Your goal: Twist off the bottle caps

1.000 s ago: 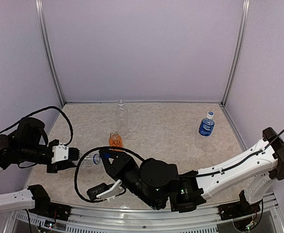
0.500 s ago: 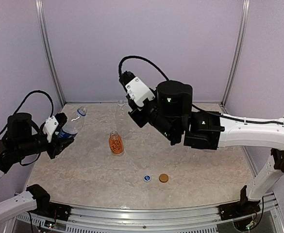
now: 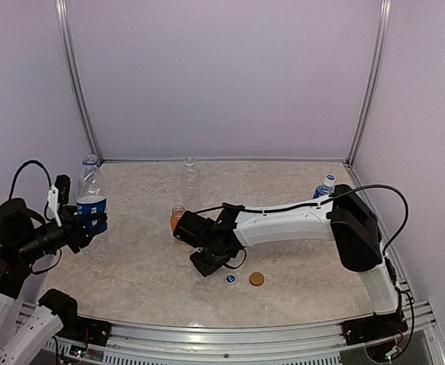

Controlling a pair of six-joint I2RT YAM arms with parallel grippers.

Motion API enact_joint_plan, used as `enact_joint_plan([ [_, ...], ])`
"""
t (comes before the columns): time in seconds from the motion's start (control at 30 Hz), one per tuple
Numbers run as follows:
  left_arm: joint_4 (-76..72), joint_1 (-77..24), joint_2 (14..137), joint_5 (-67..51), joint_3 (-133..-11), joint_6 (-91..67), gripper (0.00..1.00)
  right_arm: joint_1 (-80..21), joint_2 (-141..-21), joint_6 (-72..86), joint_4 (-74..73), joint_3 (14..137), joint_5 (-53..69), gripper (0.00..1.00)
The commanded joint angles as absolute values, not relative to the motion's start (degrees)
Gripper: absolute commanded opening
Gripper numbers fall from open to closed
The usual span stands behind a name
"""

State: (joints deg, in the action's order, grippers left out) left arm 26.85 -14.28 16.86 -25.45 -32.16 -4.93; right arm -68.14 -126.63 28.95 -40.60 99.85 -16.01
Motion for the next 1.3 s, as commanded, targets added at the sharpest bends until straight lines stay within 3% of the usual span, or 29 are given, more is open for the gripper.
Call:
enact_joint_plan([
  [0.0,21.8,-11.7,14.4,-29.1,-30.8,-12.9,0.41,-69.5,-130.1,32.1,-49.3,105.6,-10.2,0.00],
  [0.17,20.4,-8.3,11.3,-31.4,-26.9,-18.7,0.40,-70.0,-132.9,31.8,-48.6,106.6,-5.4,0.03],
  [0.33,18.2,-7.5,9.1,-33.4,-25.3,-17.9,0.41,-70.0,-132.8,31.1,-50.2,108.1,-4.3,0.50],
  [0.43,17.7,-7.2,8.5,-35.3,-24.7,-17.8,0.42,-70.0,-132.4,29.7,-52.4,111.0,-5.1,0.89],
  [0.47,17.5,-7.0,8.2,-35.7,-24.6,-17.9,0.42,-70.0,-132.0,28.9,-53.1,112.3,-5.6,0.98],
  [0.7,16.4,-5.4,7.9,-40.1,-23.9,-18.6,0.42,-70.5,-119.5,16.4,-44.6,115.5,-6.6,0.99],
  [0.8,15.0,-4.8,8.0,-45.0,-22.8,-20.3,0.45,-70.5,-110.7,9.9,-28.6,109.7,-1.1,0.99],
  [0.9,12.8,-4.3,8.8,-54.2,-21.7,-22.2,0.46,-70.5,-105.6,6.3,-9.1,105.0,11.9,0.99],
  [1.0,10.9,-4.3,9.6,-58.8,-20.7,-23.5,0.45,-70.6,-107.9,6.4,-1.6,109.9,14.4,0.99],
  [1.27,8.8,-4.5,10.1,-62.7,-19.3,-24.7,0.45,-70.5,-126.6,14.4,-9.4,137.2,14.5,0.98],
])
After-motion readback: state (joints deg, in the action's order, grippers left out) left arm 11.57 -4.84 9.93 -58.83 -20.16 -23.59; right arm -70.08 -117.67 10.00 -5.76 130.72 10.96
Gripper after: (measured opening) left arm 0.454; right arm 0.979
